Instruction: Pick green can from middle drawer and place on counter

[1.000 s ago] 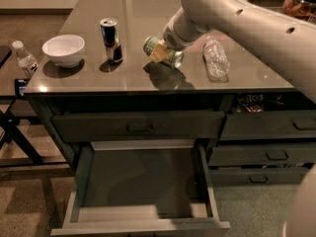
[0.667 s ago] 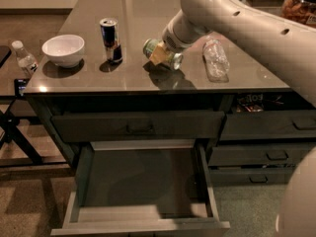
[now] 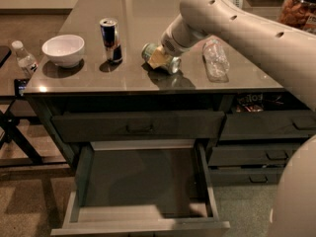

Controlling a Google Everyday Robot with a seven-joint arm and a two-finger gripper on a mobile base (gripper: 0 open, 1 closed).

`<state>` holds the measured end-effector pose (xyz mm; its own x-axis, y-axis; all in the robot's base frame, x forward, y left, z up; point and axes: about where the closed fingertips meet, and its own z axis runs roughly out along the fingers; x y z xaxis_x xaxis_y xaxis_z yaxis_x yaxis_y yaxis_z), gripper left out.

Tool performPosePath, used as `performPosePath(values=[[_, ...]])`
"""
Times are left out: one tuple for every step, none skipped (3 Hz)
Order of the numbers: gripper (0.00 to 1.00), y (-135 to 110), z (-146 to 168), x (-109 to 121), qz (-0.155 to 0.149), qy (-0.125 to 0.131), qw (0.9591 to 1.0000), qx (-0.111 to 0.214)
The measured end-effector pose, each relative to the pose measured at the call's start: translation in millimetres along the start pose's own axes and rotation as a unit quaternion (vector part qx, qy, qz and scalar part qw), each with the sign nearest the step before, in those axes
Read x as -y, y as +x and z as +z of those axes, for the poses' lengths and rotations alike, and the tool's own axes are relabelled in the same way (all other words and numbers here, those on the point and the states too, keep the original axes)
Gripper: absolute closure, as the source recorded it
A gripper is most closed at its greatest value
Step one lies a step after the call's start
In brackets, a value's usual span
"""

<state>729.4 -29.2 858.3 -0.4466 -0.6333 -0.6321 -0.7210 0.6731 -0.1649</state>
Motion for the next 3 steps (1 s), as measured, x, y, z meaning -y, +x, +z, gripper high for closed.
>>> performPosePath(values=[[0.82,0.0,0.0,0.0,0.000,0.000,1.0000,0.000],[0.58,0.0,0.0,0.0,0.000,0.000,1.0000,0.000],[0.35,0.0,0.1,-0.1,0.000,0.000,1.0000,0.000]])
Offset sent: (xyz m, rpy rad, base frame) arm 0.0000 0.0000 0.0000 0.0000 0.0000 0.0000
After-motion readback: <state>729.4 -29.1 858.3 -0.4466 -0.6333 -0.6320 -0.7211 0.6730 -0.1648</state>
